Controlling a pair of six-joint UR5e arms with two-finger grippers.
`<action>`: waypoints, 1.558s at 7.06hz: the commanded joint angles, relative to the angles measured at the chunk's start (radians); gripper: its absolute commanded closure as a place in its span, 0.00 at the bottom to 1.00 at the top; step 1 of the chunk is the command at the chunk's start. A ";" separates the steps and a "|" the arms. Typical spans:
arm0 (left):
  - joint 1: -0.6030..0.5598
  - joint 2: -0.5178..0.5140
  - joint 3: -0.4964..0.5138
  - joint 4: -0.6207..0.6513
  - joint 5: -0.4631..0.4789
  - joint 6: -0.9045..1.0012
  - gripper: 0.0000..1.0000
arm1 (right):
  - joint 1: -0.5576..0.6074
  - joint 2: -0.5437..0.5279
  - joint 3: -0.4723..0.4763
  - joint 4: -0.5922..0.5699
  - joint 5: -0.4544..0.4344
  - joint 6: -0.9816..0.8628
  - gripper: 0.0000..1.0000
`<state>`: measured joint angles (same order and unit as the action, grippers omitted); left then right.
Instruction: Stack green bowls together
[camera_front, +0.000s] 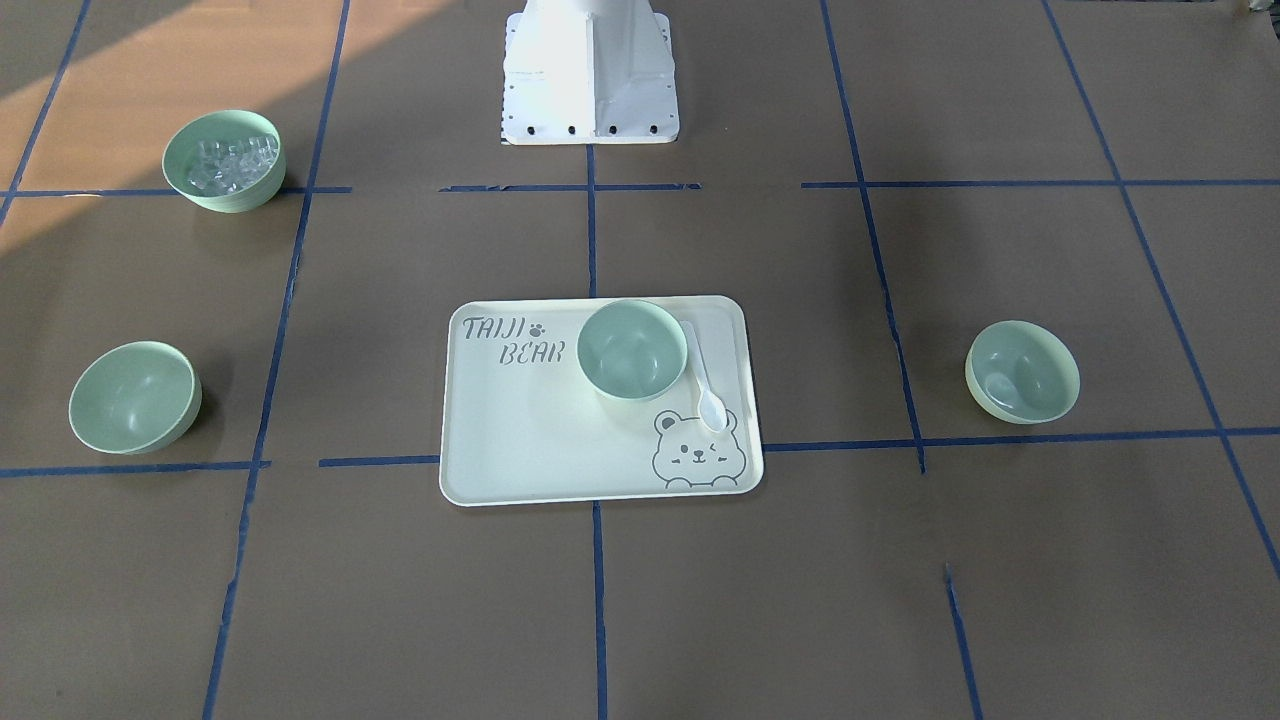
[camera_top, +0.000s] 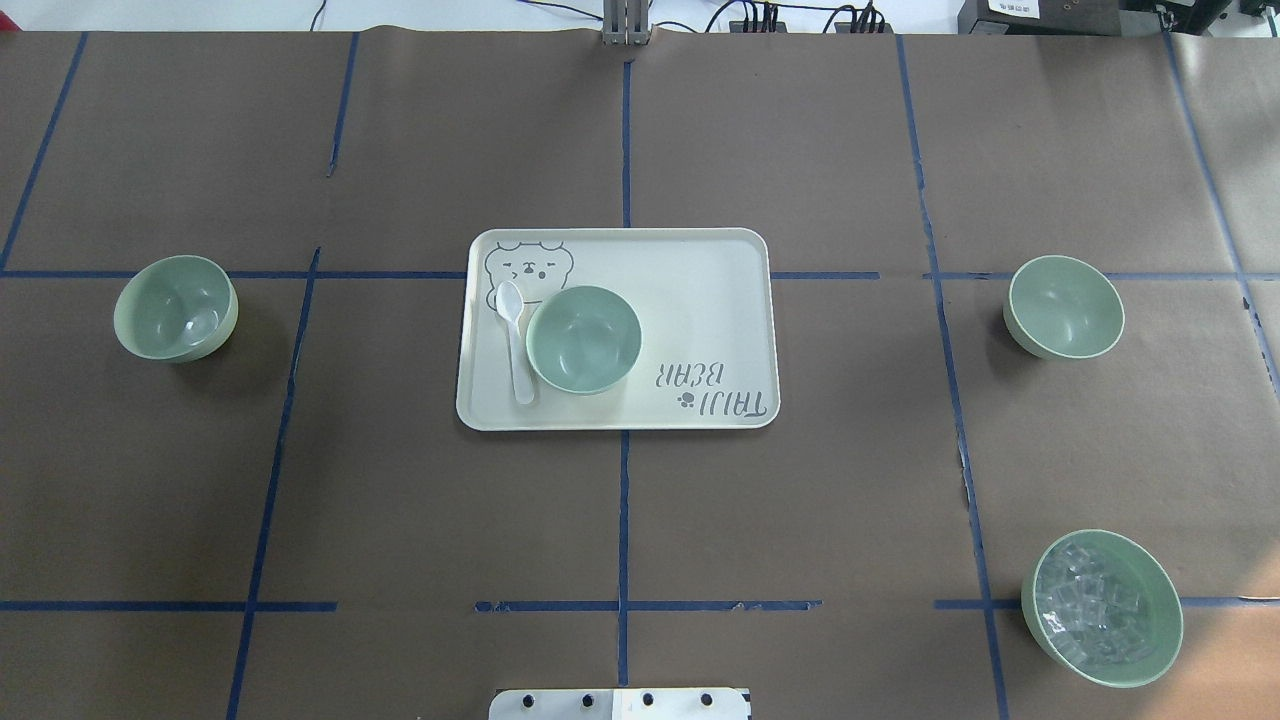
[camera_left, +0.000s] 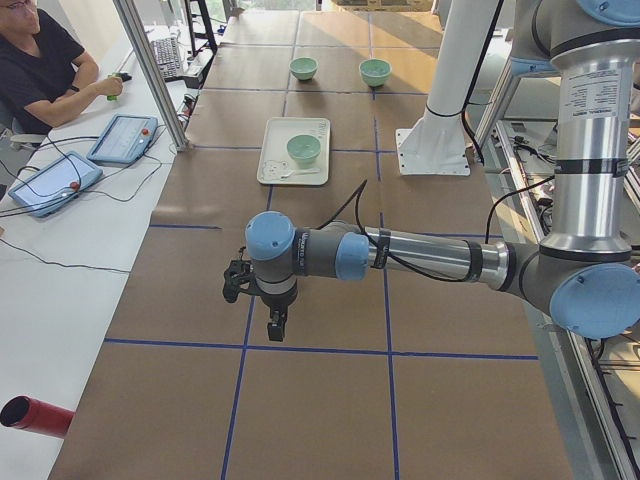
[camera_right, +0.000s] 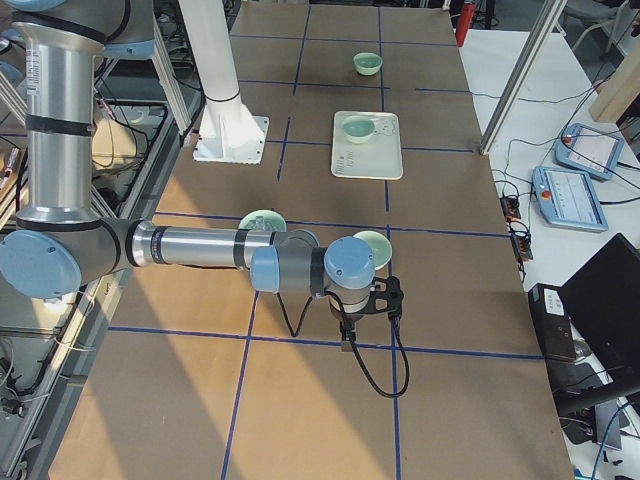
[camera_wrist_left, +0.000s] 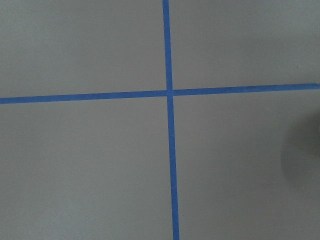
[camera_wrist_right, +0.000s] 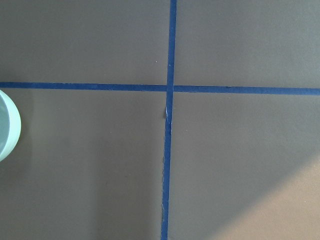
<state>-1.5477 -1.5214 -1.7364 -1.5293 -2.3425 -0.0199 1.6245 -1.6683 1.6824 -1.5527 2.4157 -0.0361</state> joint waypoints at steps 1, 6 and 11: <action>0.000 -0.002 -0.002 0.000 0.000 0.000 0.00 | 0.000 0.005 0.010 0.002 0.005 -0.001 0.00; 0.154 -0.033 -0.068 -0.175 0.003 -0.238 0.00 | -0.003 0.034 0.051 0.003 0.006 0.040 0.00; 0.453 -0.054 0.052 -0.596 0.112 -0.831 0.00 | -0.021 0.055 0.011 0.169 0.025 0.303 0.00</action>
<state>-1.1680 -1.5551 -1.7293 -2.0561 -2.2877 -0.7373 1.6138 -1.6043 1.7140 -1.4358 2.4396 0.2567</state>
